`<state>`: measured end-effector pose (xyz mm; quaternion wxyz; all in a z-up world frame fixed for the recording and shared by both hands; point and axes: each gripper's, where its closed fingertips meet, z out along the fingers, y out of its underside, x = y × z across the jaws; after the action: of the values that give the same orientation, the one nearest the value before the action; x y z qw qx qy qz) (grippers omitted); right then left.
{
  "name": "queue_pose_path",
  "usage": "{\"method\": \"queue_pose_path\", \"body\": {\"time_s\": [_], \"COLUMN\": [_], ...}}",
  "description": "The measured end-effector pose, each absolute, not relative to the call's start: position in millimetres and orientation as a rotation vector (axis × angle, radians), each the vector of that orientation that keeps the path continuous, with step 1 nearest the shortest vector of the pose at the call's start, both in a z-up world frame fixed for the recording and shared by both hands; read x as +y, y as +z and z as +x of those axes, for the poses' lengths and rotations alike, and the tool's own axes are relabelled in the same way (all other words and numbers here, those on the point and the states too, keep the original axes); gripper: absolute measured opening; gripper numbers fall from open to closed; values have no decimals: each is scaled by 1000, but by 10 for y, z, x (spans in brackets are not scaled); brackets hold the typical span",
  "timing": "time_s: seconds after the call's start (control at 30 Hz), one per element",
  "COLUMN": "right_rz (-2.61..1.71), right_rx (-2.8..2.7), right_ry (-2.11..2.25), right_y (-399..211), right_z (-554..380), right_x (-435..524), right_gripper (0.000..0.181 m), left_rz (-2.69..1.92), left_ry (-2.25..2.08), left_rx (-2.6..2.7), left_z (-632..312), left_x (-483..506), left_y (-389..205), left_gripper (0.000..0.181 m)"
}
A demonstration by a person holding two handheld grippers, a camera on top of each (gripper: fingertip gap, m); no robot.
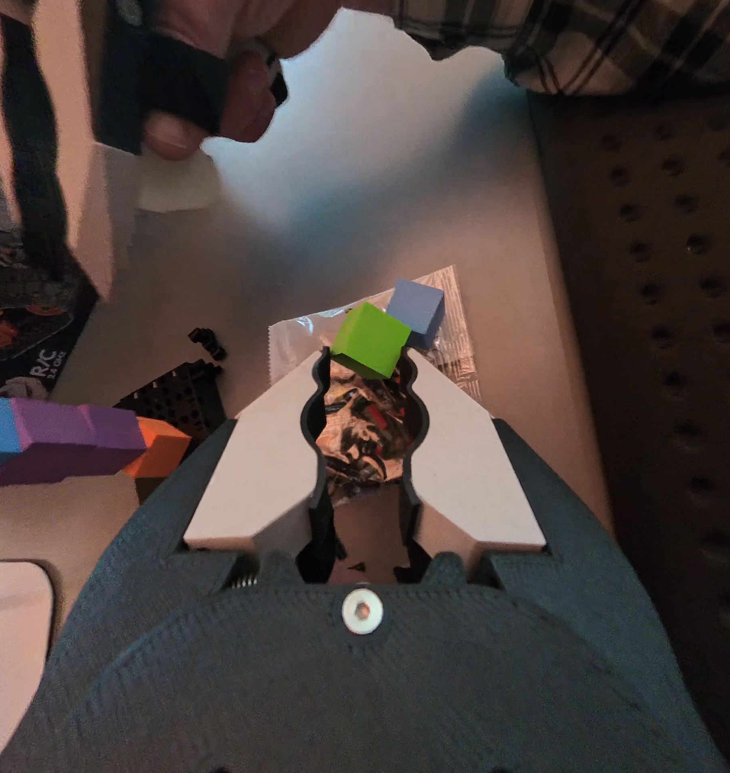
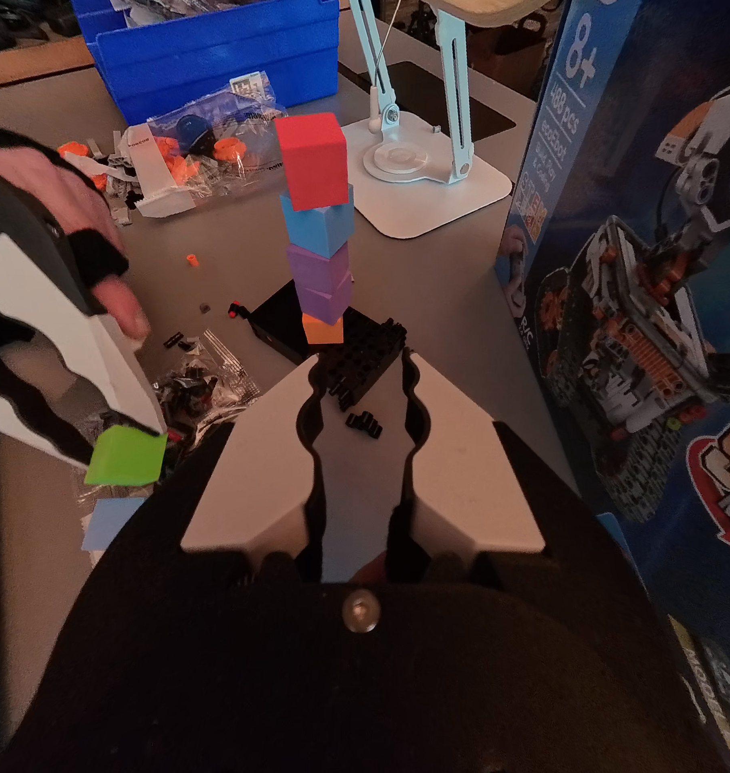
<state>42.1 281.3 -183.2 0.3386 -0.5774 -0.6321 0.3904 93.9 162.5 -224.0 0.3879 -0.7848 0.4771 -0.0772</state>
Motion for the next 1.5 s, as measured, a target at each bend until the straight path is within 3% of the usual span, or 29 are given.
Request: {"method": "queue_pose_path", "body": {"time_s": [0.47,1.5], "right_rz": [-1503,-1503], "right_rx": [-1651,-1650], "right_ry": [1017,1031], "right_y": [-1857,-1849], "right_z": [408,423], "right_x": [2807,2807], "right_gripper": [35,35], "left_rz": [-1989,-2280], "left_ry": [-298,-487], "left_rx": [663,487], "left_z": [97,-158], "left_x": [2297,2512], "left_y": [-790,-1071], "left_gripper": [31,37]}}
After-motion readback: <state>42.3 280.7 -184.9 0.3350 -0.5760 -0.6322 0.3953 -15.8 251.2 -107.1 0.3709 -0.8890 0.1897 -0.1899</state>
